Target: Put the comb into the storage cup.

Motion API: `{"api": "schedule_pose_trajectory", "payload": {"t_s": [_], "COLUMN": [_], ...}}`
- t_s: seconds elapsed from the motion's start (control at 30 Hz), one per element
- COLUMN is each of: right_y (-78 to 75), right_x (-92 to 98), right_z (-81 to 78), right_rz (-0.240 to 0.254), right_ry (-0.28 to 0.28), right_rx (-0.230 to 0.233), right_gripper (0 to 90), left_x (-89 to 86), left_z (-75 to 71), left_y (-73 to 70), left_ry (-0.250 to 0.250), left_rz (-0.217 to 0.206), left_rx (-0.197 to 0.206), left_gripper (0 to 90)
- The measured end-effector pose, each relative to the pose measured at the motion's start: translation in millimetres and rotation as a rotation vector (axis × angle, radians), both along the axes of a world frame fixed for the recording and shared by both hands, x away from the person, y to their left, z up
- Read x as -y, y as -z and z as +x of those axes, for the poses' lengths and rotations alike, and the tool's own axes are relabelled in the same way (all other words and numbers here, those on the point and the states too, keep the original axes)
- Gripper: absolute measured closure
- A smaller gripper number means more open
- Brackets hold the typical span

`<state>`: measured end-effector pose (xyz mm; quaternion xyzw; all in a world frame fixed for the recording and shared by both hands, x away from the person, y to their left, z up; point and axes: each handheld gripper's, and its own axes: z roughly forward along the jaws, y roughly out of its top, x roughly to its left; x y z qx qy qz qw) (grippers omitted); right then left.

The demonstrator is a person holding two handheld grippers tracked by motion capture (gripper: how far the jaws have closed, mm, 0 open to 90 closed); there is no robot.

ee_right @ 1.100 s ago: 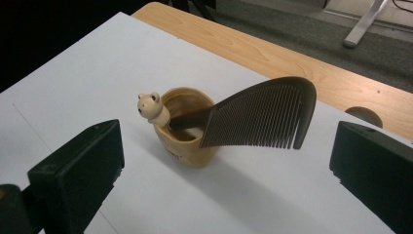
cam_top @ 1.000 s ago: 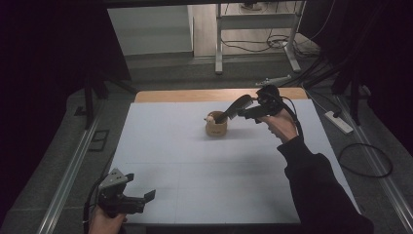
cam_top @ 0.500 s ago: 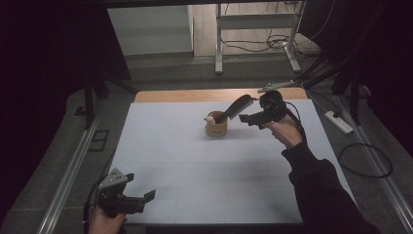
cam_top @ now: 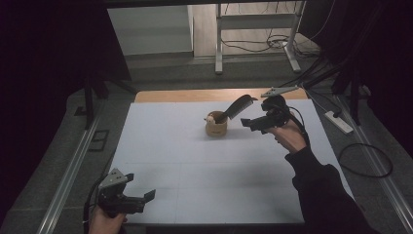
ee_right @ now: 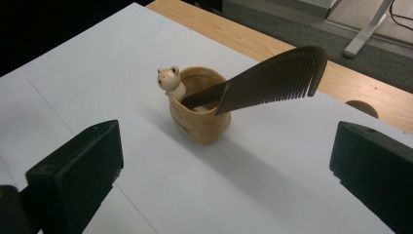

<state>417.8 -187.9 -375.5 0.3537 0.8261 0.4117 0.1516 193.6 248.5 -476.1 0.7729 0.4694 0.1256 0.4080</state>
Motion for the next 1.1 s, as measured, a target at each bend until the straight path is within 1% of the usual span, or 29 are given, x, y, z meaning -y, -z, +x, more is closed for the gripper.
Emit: {"api": "schedule_pose_trajectory", "payload": {"t_s": [0.43, 0.67, 0.8, 1.0, 1.1], "right_y": [7.6, 9.4, 11.5, 16.1, 19.3], "right_x": [6.4, 9.4, 10.4, 12.4, 13.8], "right_z": [-14.6, -22.3, -26.8, -32.1, -34.3], "right_rz": [-0.013, -0.011, -0.016, -0.022, -0.020], "right_ry": [-0.004, -0.008, -0.010, -0.009, -0.010], "right_rx": [-0.006, 0.005, 0.003, 0.009, 0.003], "right_gripper": [0.0, 0.0, 0.0, 0.0, 0.0], "left_x": [0.2, 0.2, 0.1, 0.2, 0.1], "left_z": [0.0, 0.1, 0.1, 0.1, 0.1], "left_y": [0.0, 0.0, 0.0, 0.0, 0.0], "left_ry": [-0.001, -0.002, -0.001, -0.002, -0.001], "left_rz": [0.001, 0.000, 0.001, 0.001, 0.000], "left_rx": [-0.001, -0.001, -0.001, -0.001, -0.002], "left_gripper": [0.0, 0.0, 0.0, 0.0, 0.0]}}
